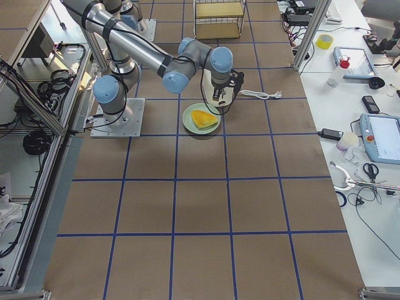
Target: Press toaster with right arm
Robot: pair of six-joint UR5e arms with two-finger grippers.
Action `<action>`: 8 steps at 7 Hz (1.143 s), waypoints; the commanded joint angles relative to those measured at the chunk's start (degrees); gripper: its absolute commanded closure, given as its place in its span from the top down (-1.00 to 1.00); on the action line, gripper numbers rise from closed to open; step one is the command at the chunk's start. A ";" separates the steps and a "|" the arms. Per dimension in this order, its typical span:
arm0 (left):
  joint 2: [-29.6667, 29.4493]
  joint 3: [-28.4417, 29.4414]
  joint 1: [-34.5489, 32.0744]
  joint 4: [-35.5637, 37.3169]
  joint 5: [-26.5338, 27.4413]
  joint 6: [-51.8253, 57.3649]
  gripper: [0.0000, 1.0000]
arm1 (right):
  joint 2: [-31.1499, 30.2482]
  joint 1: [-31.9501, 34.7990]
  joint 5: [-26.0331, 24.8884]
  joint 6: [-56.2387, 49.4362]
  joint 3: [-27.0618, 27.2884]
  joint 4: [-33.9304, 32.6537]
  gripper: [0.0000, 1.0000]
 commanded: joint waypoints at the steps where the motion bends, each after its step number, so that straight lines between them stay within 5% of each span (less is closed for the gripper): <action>1: 0.00 -0.04 0.00 0.00 0.00 0.00 1.00 | -3.44 0.24 -5.84 0.91 -6.60 7.83 1.00; 4: 0.00 -0.04 0.00 0.00 -0.09 0.00 1.00 | -3.72 8.81 -9.36 8.06 -14.09 11.12 1.00; 6: 0.00 -0.04 0.00 0.00 0.00 0.00 1.00 | -3.10 18.57 -15.76 17.05 -13.93 10.94 1.00; 8: 0.00 -0.04 0.00 0.00 -0.09 0.00 1.00 | -3.28 22.81 -16.93 20.68 -13.75 11.12 1.00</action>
